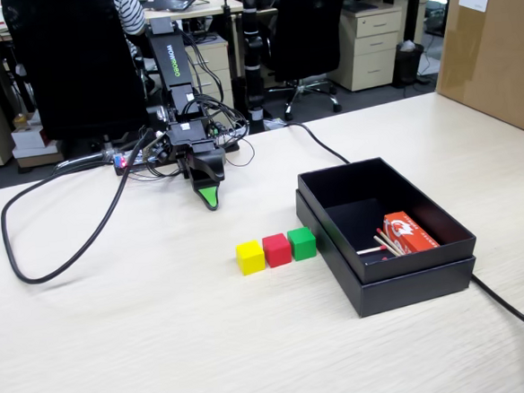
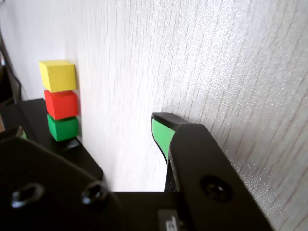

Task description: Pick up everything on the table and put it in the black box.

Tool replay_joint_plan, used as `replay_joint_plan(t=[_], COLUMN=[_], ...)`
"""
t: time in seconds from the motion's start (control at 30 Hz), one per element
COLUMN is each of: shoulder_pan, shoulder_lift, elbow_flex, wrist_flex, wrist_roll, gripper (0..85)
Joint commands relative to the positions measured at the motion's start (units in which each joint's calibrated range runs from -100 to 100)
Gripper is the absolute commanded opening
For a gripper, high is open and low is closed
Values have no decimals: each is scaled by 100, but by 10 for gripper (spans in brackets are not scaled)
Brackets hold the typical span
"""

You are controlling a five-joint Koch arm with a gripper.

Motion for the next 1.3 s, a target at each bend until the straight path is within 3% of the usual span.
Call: replay_joint_plan(t=[0.0, 1.27], shoulder_pan=[0, -83], shoulder_lift=[11, 23], elbow_flex=[-102, -57], wrist_flex=[-214, -223], wrist_roll=[-5, 0], gripper=[504, 481])
